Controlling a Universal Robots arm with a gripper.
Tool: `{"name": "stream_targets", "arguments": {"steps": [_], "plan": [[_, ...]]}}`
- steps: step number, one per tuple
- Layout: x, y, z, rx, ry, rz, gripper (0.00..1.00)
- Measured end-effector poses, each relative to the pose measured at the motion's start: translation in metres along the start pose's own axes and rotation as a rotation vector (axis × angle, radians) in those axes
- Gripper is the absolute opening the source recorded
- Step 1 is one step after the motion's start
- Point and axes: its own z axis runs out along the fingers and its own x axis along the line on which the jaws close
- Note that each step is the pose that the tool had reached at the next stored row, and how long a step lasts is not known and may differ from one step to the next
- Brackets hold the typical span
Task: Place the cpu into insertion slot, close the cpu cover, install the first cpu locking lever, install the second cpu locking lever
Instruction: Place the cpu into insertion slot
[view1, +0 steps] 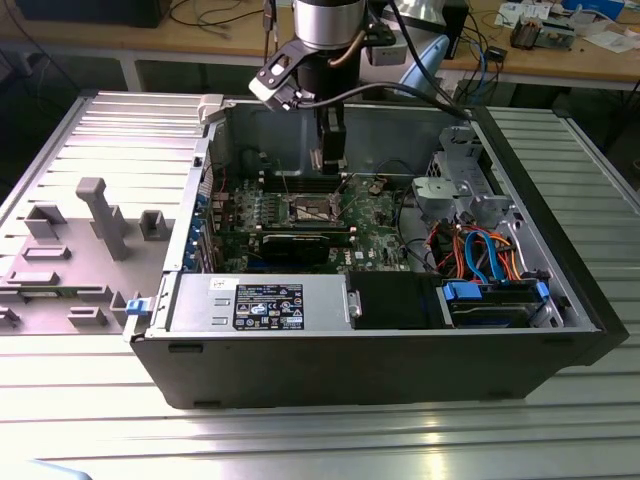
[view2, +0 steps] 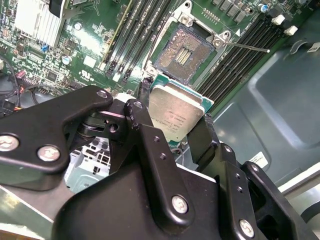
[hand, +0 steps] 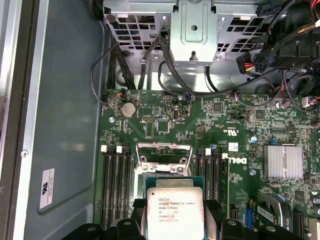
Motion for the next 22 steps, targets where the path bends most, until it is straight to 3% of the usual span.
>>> {"name": "stream_targets", "arguments": {"steps": [1,5,7,22], "plan": [[0.0,-0.0003,0.0026,0.0001,-0.0001,0.0,0.55],[0.0,-0.0003,0.0029,0.0001,0.0,0.0,0.55],[-0.0001,-0.0007,0.008,0.0001,-0.0001,0.0,0.55],[-0.0001,-0.0016,0.0123,0.0,-0.0001,0.0,0.55]]}}
